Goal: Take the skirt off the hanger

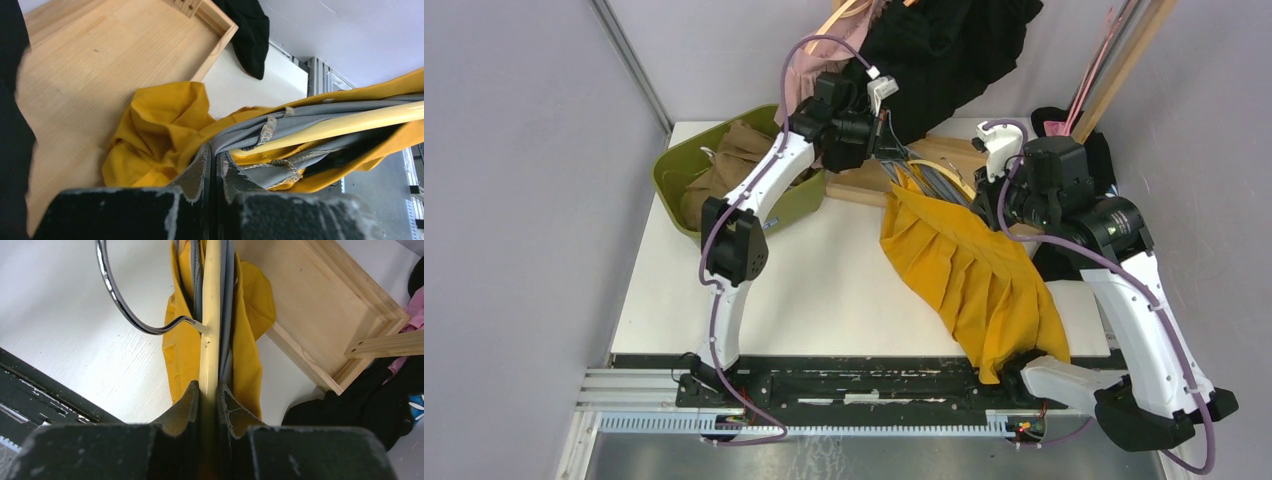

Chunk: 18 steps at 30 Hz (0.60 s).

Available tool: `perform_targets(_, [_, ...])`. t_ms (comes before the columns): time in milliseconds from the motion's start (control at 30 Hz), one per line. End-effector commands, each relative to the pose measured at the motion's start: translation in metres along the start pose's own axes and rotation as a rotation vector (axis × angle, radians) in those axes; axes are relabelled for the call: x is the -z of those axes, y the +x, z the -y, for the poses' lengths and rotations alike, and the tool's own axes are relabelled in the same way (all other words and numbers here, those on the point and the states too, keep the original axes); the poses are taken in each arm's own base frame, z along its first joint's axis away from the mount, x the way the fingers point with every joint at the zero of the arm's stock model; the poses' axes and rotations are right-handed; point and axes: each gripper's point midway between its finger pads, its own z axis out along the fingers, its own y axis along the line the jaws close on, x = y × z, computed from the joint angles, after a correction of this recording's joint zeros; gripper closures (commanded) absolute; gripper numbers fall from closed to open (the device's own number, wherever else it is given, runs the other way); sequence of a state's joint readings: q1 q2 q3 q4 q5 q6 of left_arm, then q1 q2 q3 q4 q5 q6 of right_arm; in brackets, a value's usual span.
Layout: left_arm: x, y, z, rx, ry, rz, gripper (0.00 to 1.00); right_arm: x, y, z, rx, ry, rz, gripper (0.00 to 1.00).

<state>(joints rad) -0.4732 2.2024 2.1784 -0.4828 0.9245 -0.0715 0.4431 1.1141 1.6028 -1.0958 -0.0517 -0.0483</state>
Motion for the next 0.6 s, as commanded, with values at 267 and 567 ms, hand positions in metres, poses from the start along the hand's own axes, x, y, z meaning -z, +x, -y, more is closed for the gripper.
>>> perform_targets(267, [0.021, 0.13, -0.149, 0.229, -0.332, -0.148, 0.97, 0.044, -0.04, 0.01, 0.07, 0.056, 0.162, 0.99])
perform_targets(567, [0.031, 0.151, -0.145, 0.227, -0.362, -0.188, 0.97, 0.049, -0.04, 0.016, 0.108, 0.091, 0.16, 0.99])
